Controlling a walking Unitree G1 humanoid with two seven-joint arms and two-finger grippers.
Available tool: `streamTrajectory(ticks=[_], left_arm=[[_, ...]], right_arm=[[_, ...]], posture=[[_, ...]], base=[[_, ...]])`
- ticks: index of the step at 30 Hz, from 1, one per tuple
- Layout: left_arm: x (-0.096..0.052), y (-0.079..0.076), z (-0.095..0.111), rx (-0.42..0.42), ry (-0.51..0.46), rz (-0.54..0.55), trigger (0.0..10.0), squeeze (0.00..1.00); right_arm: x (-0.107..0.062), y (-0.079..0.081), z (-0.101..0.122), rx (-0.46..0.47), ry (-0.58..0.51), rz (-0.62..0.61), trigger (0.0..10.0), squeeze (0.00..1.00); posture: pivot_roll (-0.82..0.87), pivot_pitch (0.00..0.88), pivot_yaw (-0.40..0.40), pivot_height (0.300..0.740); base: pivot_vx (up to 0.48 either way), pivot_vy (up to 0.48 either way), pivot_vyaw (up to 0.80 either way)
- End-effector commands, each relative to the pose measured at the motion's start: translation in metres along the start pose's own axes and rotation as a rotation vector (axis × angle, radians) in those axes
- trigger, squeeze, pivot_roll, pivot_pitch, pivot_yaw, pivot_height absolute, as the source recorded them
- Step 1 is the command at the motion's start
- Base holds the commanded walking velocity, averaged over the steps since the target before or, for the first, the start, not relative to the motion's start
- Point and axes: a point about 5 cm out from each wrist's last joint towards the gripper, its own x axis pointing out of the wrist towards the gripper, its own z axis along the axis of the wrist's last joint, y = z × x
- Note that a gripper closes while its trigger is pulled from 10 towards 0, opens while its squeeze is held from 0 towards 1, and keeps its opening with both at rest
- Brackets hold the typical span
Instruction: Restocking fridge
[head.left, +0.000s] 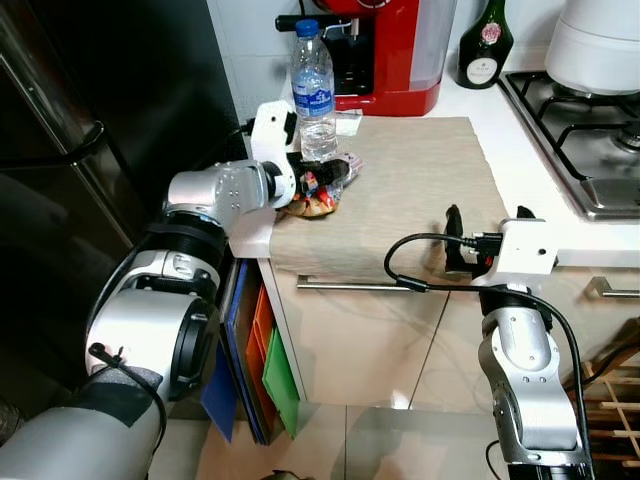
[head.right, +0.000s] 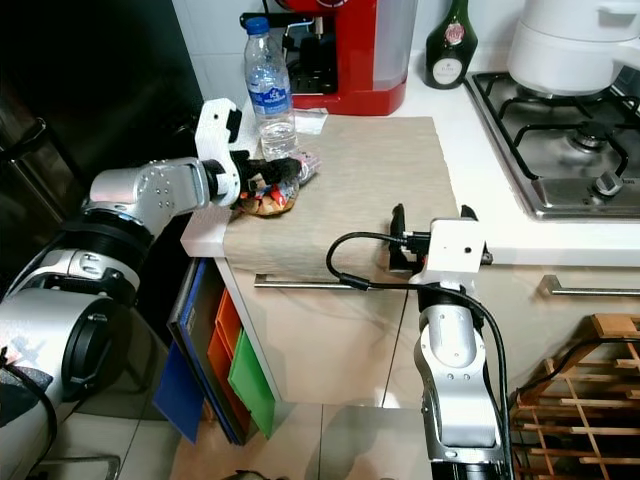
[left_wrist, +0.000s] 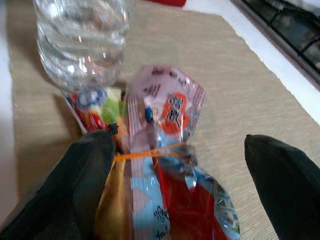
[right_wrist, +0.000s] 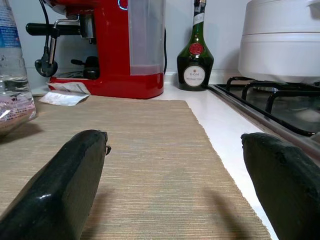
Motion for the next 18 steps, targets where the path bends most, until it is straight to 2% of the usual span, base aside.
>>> streamTrajectory(ticks=[1, 8, 12, 18], left_arm=[[-0.001, 0.002, -0.002, -0.008, 0.019, 0.002, 10.0, 0.0], [0.007, 0.009, -0.027, -0.012, 0.094, 0.072, 10.0, 0.0], [0.008, 0.011, -0.032, -0.007, 0.104, 0.09, 10.0, 0.0], [0.01, 0.017, -0.044, 0.062, 0.13, 0.148, 10.0, 0.0]], right_arm=[[-0.001, 0.002, 0.004, -0.003, -0.007, 0.006, 10.0, 0.0], [0.0, 0.004, 0.004, 0.0, 0.0, 0.017, 10.0, 0.0], [-0.001, 0.004, 0.004, 0.0, 0.002, 0.02, 10.0, 0.0], [-0.003, 0.004, 0.003, -0.005, 0.014, 0.024, 10.0, 0.0]], posture=[[-0.16, 0.0, 0.158, 0.74], [-0.16, 0.001, 0.158, 0.74], [-0.16, 0.001, 0.158, 0.74], [-0.17, 0.006, 0.158, 0.74]], base=[[0.0, 0.0, 0.0], [0.0, 0.0, 0.0], [0.0, 0.0, 0.0], [0.0, 0.0, 0.0]])
